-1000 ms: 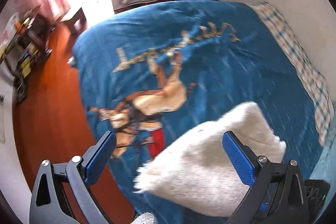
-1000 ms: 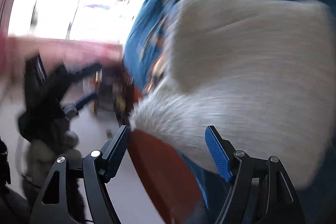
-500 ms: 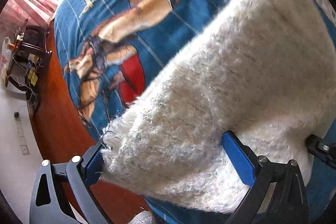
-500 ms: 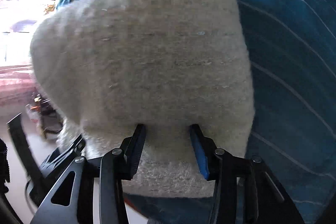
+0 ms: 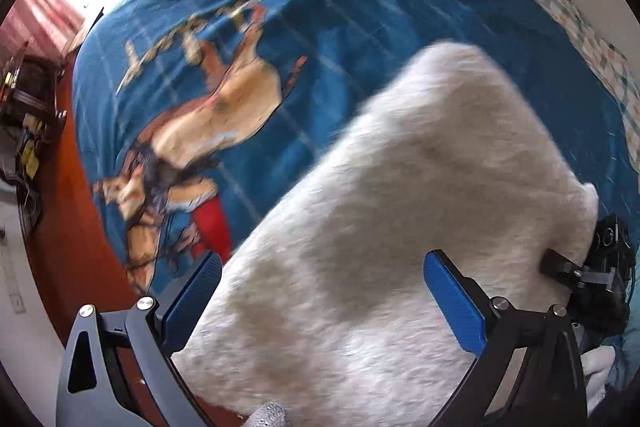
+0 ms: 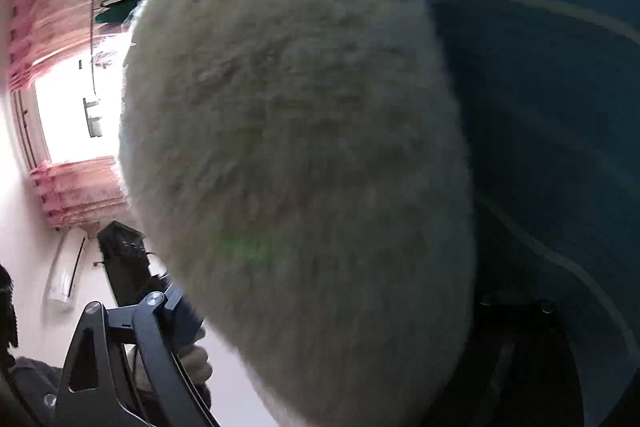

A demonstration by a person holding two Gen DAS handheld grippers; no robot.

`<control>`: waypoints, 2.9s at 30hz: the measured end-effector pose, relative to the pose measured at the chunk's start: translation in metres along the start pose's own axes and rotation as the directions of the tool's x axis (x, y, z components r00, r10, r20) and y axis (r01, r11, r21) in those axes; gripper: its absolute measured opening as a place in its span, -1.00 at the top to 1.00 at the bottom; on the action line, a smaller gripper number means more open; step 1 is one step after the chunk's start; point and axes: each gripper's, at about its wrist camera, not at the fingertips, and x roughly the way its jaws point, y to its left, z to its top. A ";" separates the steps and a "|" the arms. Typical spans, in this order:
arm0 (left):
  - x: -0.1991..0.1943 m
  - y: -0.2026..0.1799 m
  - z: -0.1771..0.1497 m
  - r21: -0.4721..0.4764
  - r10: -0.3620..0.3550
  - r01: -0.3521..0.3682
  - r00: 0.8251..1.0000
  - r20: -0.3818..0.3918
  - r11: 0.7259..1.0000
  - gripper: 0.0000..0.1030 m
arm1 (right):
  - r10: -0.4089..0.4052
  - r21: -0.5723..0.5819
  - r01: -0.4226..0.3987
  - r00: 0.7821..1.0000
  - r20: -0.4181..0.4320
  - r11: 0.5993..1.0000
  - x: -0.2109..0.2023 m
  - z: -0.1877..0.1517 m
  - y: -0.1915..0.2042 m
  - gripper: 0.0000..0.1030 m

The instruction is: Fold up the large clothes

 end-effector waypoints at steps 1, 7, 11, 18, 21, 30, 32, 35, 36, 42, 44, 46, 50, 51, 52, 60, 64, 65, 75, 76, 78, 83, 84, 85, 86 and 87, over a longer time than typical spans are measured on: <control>-0.002 -0.005 0.003 0.017 0.004 -0.004 1.000 0.008 1.000 -1.00 | 0.023 0.014 -0.023 0.999 0.025 1.000 -0.003 -0.003 0.001 -0.37; -0.026 -0.035 0.012 0.101 -0.011 0.005 0.999 0.052 0.995 -1.00 | 0.016 0.169 -0.057 0.972 0.234 0.984 -0.064 -0.047 0.006 -0.09; -0.045 -0.060 0.010 0.165 -0.041 0.029 0.997 0.071 0.986 -1.00 | -0.024 0.275 -0.082 0.933 0.359 0.958 -0.142 -0.084 -0.016 -0.10; -0.023 -0.113 -0.002 0.255 -0.058 0.050 0.998 0.025 0.966 -1.00 | -0.305 0.485 0.126 0.900 0.312 0.866 -0.221 -0.106 -0.074 -0.48; -0.014 -0.136 -0.008 0.310 -0.057 0.047 0.998 0.025 0.950 -1.00 | -0.556 0.437 0.407 0.775 0.299 0.802 -0.250 -0.120 -0.026 -0.48; -0.025 -0.109 -0.018 0.230 0.001 -0.016 0.998 0.065 0.973 -1.00 | -0.413 0.212 0.356 0.809 0.418 0.910 -0.251 -0.075 0.033 0.25; -0.036 -0.084 -0.020 0.137 -0.025 0.019 0.999 0.040 0.990 -1.00 | -0.443 0.257 0.369 0.821 0.359 0.893 -0.217 -0.047 0.013 0.46; -0.032 -0.061 -0.027 0.013 -0.123 0.123 0.992 -0.039 0.992 -1.00 | -0.487 0.242 0.427 0.811 0.323 0.871 -0.200 -0.027 0.006 0.41; -0.028 -0.060 -0.030 -0.015 -0.160 0.159 0.985 -0.061 0.987 -1.00 | -0.470 0.234 0.412 0.824 0.317 0.881 -0.208 -0.031 0.010 0.41; 0.044 -0.077 -0.038 -0.246 -0.387 0.337 0.900 -0.198 0.909 -0.99 | -0.417 0.286 0.325 0.828 0.374 0.902 -0.262 -0.106 0.029 -0.20; 0.056 -0.086 -0.040 -0.267 -0.382 0.326 0.903 -0.196 0.907 -0.82 | -0.485 0.330 0.376 0.791 0.373 0.866 -0.276 -0.154 0.030 -0.20; 0.054 -0.095 -0.042 -0.275 -0.406 0.352 0.898 -0.172 0.895 0.00 | -0.526 0.380 0.395 0.775 0.350 0.836 -0.269 -0.192 0.020 -0.20; 0.015 -0.111 -0.045 -0.215 -0.406 0.381 0.910 -0.084 0.899 0.77 | -0.472 0.475 0.306 0.835 0.283 0.825 -0.220 -0.249 -0.019 -0.20; 0.006 -0.111 -0.046 -0.208 -0.409 0.387 0.909 -0.073 0.898 0.78 | -0.419 0.492 0.247 0.865 0.277 0.835 -0.200 -0.258 -0.030 -0.19; -0.005 -0.112 -0.048 -0.200 -0.417 0.398 0.907 -0.060 0.895 0.80 | -0.393 0.500 0.216 0.876 0.279 0.838 -0.183 -0.255 -0.037 -0.16; -0.009 -0.091 -0.067 -0.178 -0.362 0.342 0.927 -0.096 0.923 0.84 | -0.414 0.506 0.210 0.847 0.333 0.836 -0.099 -0.220 -0.066 0.48; 0.026 -0.074 -0.067 -0.221 -0.351 0.314 0.925 -0.149 0.923 0.81 | -0.410 0.500 0.243 0.876 0.255 0.831 -0.093 -0.223 -0.068 0.48; 0.028 -0.073 -0.065 -0.230 -0.354 0.314 0.922 -0.157 0.921 0.73 | -0.412 0.496 0.258 0.882 0.229 0.829 -0.094 -0.225 -0.066 0.47; -0.062 -0.091 -0.041 0.071 -0.168 0.168 0.986 -0.006 0.983 -0.87 | -0.403 0.491 0.256 0.888 0.220 0.833 -0.172 -0.272 -0.030 -0.26; -0.068 -0.096 -0.037 0.114 -0.144 0.141 0.989 0.024 0.983 -0.89 | -0.410 0.493 0.251 0.878 0.246 0.833 -0.182 -0.275 -0.026 -0.31; -0.074 -0.112 -0.028 0.210 -0.088 0.070 0.993 0.077 0.975 -0.89 | -0.435 0.493 0.248 0.846 0.310 0.834 -0.202 -0.267 -0.018 -0.32; -0.058 -0.142 -0.005 0.357 -0.075 0.036 0.993 0.096 0.933 -0.89 | -0.493 0.456 0.310 0.789 0.366 0.834 -0.220 -0.218 -0.001 -0.32; -0.051 -0.141 -0.006 0.386 -0.061 0.020 0.994 0.094 0.922 -0.89 | -0.536 0.460 0.363 0.776 0.333 0.811 -0.214 -0.194 -0.001 -0.32; -0.039 -0.148 -0.002 0.420 -0.049 0.007 0.995 0.090 0.908 -0.89 | -0.562 0.460 0.397 0.769 0.306 0.794 -0.221 -0.184 0.000 -0.32; -0.027 -0.157 0.001 0.454 -0.042 0.001 0.996 0.079 0.891 -0.89 | -0.599 0.455 0.450 0.757 0.263 0.769 -0.218 -0.170 -0.001 -0.32; -0.017 -0.160 0.002 0.474 -0.036 0.001 0.997 0.065 0.881 -0.89 | -0.628 0.455 0.485 0.740 0.242 0.747 -0.219 -0.159 -0.002 -0.32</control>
